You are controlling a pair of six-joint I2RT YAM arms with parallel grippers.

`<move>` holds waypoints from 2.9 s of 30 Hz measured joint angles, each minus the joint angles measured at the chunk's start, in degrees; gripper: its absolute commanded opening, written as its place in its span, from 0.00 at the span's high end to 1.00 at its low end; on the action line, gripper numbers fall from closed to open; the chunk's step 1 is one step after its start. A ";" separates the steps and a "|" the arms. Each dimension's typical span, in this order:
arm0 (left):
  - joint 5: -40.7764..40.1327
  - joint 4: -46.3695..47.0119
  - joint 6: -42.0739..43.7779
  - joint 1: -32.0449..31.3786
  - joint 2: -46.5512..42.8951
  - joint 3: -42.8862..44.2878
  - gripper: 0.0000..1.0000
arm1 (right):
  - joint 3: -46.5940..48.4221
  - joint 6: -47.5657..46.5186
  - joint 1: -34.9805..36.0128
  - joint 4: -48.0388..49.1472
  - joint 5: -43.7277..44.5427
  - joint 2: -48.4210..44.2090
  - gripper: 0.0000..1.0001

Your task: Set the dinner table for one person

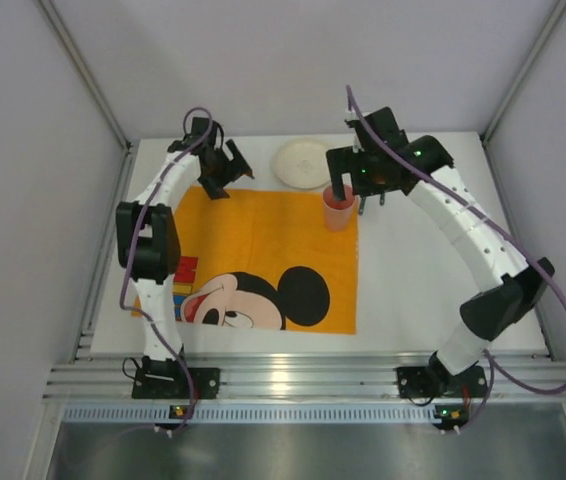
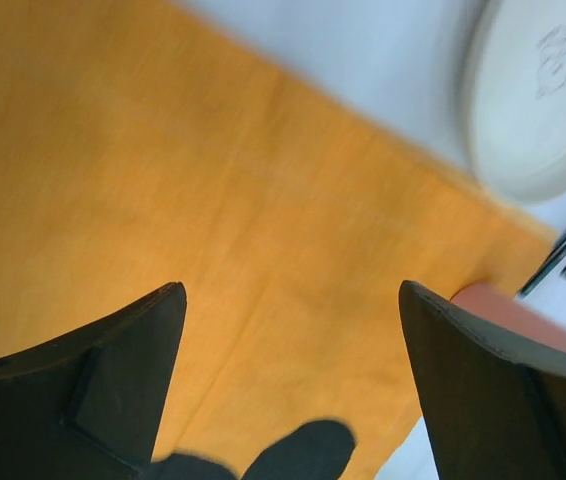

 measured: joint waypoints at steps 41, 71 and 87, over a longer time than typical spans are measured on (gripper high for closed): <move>17.64 27.50 -11.78 -3.89 43.82 42.07 1.00 | -21.59 7.52 -26.91 4.68 -9.05 -3.76 0.01; 2.91 4.13 7.13 -4.83 -38.36 -48.50 1.00 | 18.45 10.80 -27.89 14.56 -6.49 43.89 0.30; -0.87 6.12 7.30 -4.94 -34.71 -49.09 0.82 | 24.98 12.02 -26.23 14.93 -0.85 48.65 0.87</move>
